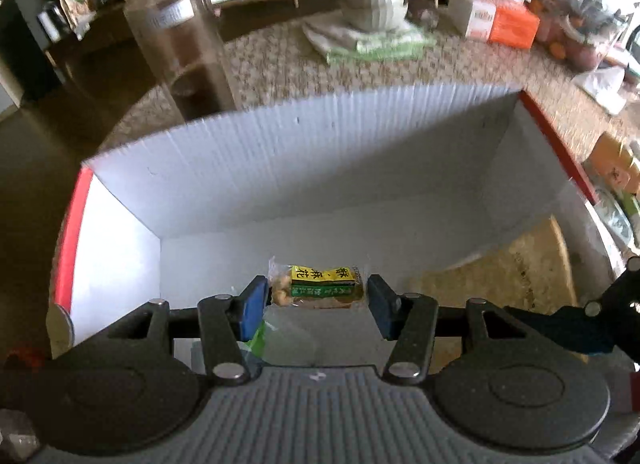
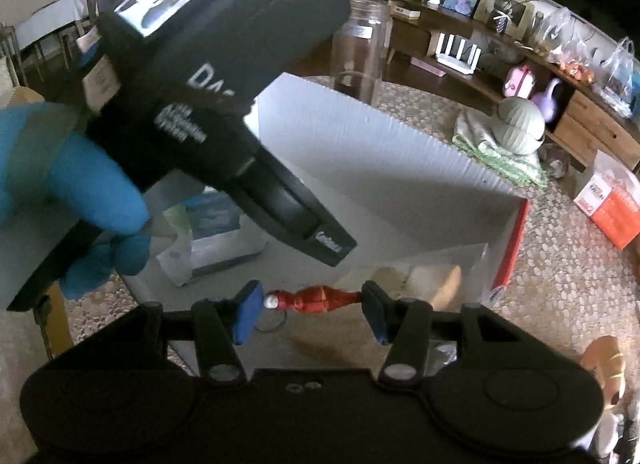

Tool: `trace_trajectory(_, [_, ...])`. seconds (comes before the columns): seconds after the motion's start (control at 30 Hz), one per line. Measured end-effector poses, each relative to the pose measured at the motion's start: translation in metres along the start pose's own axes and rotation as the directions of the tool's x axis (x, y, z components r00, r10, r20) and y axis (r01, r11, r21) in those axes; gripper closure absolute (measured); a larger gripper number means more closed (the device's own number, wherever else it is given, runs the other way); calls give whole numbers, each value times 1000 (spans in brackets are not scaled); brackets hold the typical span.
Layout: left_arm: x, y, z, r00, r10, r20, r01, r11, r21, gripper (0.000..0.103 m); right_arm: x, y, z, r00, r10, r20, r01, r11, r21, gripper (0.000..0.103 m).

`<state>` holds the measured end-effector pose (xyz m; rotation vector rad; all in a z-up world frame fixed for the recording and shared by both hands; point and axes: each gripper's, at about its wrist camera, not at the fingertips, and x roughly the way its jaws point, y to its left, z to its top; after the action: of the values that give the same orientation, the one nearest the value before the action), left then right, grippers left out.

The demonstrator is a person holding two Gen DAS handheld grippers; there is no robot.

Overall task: Organize objects
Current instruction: 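Open right tool to drop the red toy while left tool releases the snack packet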

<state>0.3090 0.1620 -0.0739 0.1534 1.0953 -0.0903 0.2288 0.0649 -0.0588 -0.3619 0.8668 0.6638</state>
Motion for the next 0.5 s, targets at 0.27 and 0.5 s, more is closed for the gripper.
trace_trajectory(0.27, [-3,-8,-1,999,32,-5,-32,999,41,34,-8,0,-2,1000,11,16,-11,1000,23,43])
trace_trajectory(0.5, [-20,-4,-4,997,59,52,-60,998,20,34,-30,-7,-2,998,28,51,-31,998,62,41])
